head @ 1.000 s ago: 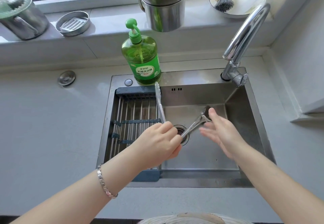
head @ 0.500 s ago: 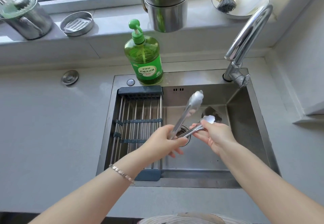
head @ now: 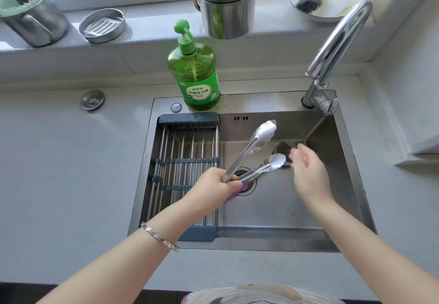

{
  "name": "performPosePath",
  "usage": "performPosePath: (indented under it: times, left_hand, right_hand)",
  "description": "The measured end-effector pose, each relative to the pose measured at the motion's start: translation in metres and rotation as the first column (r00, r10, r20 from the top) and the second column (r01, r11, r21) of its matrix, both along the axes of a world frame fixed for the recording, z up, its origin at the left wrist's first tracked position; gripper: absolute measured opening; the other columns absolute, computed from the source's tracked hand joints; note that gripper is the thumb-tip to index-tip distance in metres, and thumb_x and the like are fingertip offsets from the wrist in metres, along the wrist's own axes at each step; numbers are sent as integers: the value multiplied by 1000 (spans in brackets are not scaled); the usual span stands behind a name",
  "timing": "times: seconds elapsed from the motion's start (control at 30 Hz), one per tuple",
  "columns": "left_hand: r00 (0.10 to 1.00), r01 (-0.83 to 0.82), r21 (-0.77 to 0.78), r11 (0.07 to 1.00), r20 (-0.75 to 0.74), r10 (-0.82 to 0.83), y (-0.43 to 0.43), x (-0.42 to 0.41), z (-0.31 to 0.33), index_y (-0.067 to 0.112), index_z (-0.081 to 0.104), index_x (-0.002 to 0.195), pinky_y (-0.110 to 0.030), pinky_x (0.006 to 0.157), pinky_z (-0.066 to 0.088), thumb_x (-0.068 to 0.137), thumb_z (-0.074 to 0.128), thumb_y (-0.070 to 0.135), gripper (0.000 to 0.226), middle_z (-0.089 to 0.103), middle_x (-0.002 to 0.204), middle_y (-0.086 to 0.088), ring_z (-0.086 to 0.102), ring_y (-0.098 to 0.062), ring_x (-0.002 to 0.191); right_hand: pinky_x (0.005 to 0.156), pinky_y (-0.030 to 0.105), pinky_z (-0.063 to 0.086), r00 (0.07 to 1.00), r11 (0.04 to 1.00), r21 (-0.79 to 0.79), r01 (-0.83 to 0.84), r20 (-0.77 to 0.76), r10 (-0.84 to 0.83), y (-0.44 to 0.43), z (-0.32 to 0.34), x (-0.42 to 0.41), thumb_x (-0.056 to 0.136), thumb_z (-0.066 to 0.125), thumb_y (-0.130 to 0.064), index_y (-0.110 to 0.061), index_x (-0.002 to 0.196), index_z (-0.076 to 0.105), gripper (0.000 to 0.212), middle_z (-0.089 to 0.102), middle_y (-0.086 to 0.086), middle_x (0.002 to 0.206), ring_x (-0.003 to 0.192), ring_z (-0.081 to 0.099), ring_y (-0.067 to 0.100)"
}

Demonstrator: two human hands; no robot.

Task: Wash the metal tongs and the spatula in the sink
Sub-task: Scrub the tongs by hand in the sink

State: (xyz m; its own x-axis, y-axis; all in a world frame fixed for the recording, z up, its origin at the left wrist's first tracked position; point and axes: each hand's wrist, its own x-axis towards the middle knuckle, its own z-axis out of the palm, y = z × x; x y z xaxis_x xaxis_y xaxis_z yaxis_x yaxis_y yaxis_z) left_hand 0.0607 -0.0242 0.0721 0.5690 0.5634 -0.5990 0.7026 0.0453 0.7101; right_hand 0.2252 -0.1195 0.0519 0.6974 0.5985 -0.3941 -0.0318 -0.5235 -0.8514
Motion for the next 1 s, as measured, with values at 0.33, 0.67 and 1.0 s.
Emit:
performPosePath:
  times: [0.33,0.67,1.0]
  left_hand:
    - [1000,-21,7,1000,7,21,1,-5,4,2,64,78,-27,60,37,91,57,23,25,44,61,-5,40,-16,57]
    - [999,-42,22,999,6,42,-4,-5,6,-4,67,96,-30,65,40,92,57,25,30,50,71,-11,45,-19,65]
    - [999,-44,43,998,-4,44,-1,-6,7,-9,62,94,-30,62,36,93,56,26,36,44,67,-9,39,-17,59]
  right_hand:
    - [113,28,11,221,639,-464,-613,676,703,-25,-14,5,97,13,-57,2,133,46,77,45,17,141,135,35,24]
    - [114,29,15,193,657,-431,-618,727,659,-27,-13,2,99,17,-51,2,128,54,71,51,16,136,129,44,25]
    - [114,32,19,150,657,-381,-650,784,603,-27,-16,0,100,21,-44,4,125,56,64,54,16,133,127,47,26]
